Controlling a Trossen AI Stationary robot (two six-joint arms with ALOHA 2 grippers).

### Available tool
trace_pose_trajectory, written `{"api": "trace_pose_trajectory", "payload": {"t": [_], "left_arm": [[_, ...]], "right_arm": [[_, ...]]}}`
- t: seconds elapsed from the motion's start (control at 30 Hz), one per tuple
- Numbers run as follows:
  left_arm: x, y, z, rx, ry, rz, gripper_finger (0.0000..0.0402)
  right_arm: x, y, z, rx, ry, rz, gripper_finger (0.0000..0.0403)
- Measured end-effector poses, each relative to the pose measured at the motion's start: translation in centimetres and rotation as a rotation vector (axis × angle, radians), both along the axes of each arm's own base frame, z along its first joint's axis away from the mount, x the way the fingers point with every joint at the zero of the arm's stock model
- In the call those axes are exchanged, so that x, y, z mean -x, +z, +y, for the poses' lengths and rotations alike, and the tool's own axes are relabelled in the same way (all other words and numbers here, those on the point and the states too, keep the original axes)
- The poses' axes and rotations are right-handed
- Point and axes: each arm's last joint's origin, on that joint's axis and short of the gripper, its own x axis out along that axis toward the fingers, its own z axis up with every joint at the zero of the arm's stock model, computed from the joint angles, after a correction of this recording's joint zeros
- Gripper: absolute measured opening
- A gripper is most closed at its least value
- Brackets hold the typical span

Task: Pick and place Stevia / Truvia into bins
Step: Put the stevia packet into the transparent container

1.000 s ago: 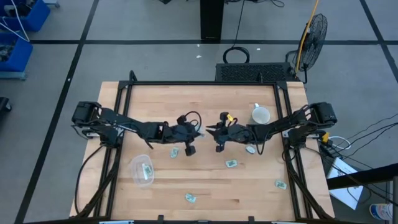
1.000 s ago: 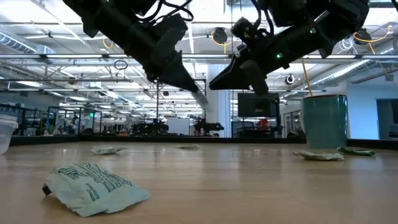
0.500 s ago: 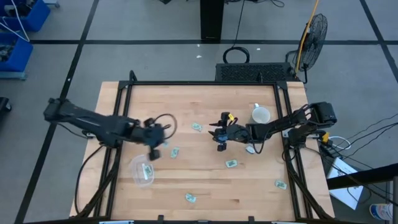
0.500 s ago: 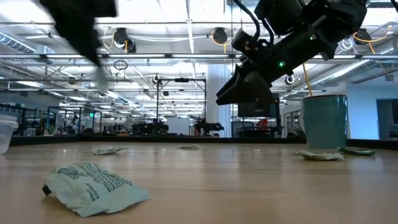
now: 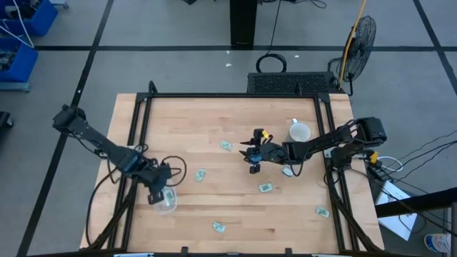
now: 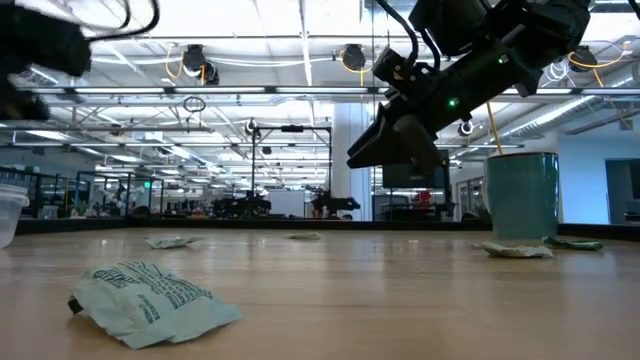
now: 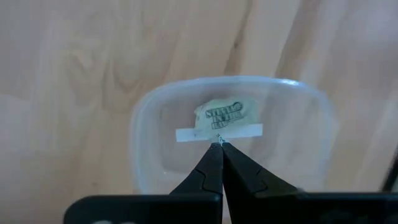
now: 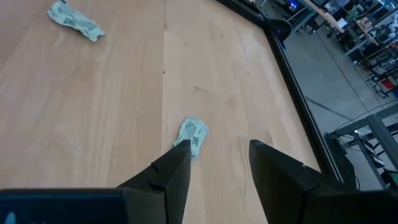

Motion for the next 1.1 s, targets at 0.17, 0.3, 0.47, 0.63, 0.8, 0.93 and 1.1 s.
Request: {"api": "trace_pose_trajectory", "payload": {"t": [0.17, 0.3, 0.47, 0.63, 0.8, 0.93, 1.1], "left_arm": [[0.6, -2.8, 0.6, -0.004, 0.143, 0.072, 0.0015], [0.7, -3.4, 1.0, 0.014, 0.254, 0.114, 0.0042], [0.7, -3.3, 1.0, 0.031, 0.250, 0.120, 0.0067], [0.7, -3.3, 0.8, 0.091, 0.215, 0.161, 0.0077], [0.0, -2.2, 0.8, 0.151, 0.218, 0.151, 0.0078], [-1.0, -0.6, 0.9, 0.152, 0.190, 0.070, 0.0078], [-2.5, 2.2, 1.1, 0.148, 0.174, -0.059, 0.0078]], "right_arm": [[0.0, 0.1, -0.1, -0.001, -0.004, -0.008, 0.0157], [0.0, 0.1, -0.4, 0.003, -0.011, -0.006, 0.0157], [-0.1, 0.1, -0.8, 0.005, -0.020, -0.004, 0.0158], [-0.1, 0.0, -1.2, -0.023, 0.010, -0.004, 0.0158], [-0.3, 0.1, -1.4, -0.093, 0.108, -0.024, 0.0158], [-0.4, 0.3, -1.4, -0.099, 0.119, -0.042, 0.0158], [-0.6, 0.4, -1.3, -0.193, 0.175, -0.085, 0.0158]]}}
